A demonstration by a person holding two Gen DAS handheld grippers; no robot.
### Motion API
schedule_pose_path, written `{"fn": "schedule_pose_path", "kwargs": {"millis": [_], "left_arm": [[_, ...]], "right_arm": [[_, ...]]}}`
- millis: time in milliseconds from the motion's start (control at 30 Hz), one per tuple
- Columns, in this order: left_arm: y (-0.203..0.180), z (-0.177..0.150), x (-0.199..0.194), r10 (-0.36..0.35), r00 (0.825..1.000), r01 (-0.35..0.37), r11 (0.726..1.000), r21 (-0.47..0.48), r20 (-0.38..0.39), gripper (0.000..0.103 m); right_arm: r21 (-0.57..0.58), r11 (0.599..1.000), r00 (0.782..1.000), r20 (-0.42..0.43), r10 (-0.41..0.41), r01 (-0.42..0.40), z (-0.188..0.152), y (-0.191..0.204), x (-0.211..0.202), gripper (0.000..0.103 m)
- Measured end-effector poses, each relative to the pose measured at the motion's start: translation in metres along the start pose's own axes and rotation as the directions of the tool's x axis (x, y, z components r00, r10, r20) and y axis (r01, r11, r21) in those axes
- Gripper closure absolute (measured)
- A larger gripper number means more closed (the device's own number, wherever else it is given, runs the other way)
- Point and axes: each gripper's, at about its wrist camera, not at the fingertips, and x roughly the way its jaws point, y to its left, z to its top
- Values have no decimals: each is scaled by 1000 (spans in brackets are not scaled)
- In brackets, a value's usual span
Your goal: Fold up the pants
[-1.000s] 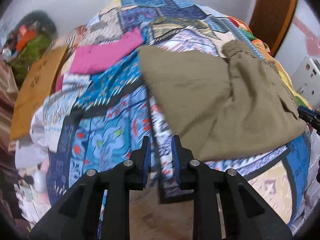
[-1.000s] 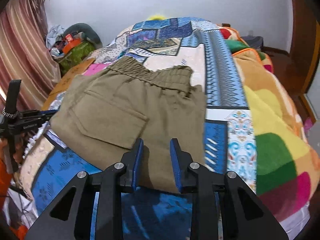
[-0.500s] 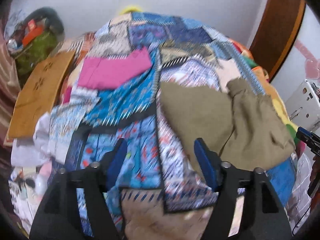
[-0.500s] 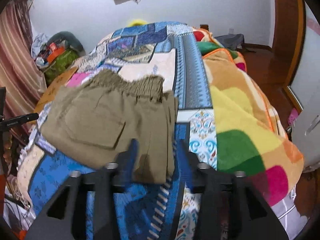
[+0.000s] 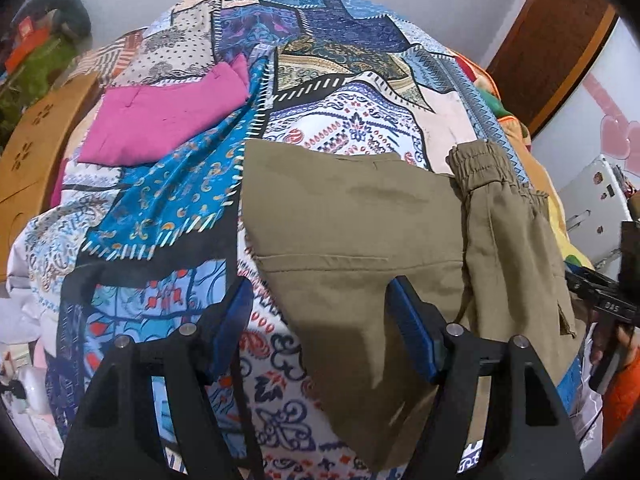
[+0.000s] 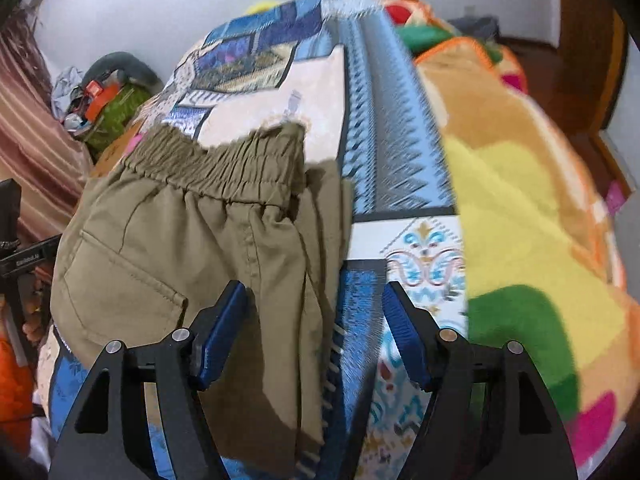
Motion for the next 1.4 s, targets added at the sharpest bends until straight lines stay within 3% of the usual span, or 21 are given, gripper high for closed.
{"fn": "schedule_pose_path", "kwargs": {"millis": [167, 233, 367, 400, 467, 633, 967, 1167, 1400], "left_arm": [[-4, 7, 6, -12, 1000, 12, 1000, 18, 15, 34], [-9, 9, 9, -16, 999, 15, 999, 34, 38, 40], [-15, 16, 12, -6, 998, 3, 998, 56, 56, 69], [-16, 19, 12, 8, 998, -11, 998, 56, 61, 80], [-16, 22, 13, 21, 998, -23, 999, 47, 59, 86], [-15, 27, 8, 50, 996, -53, 998, 33, 68, 93], [-19, 42, -36, 89, 983, -99, 994, 53, 161, 100], [-11, 57, -74, 125, 961, -144, 987, 64, 245, 100], [32, 83, -111, 163, 932, -174, 985, 6, 324, 100]], "right_arm": [[-29, 998, 999, -14, 51, -51, 2, 2, 7, 37], [-26, 996, 996, -9, 84, -84, 2, 2, 9, 50], [-27, 994, 995, 7, 104, -103, 3, 5, 13, 63], [-27, 995, 995, 12, 95, -95, 3, 6, 13, 71], [-34, 996, 996, 20, 88, -87, 8, 7, 14, 78], [-89, 995, 997, 60, 41, -35, 13, 15, 7, 89], [-197, 980, 988, 152, 12, 19, 43, 46, -28, 96], [-274, 961, 977, 212, 18, 42, 66, 84, -44, 97], [-342, 939, 963, 265, 53, 43, 98, 130, -47, 97]]}}
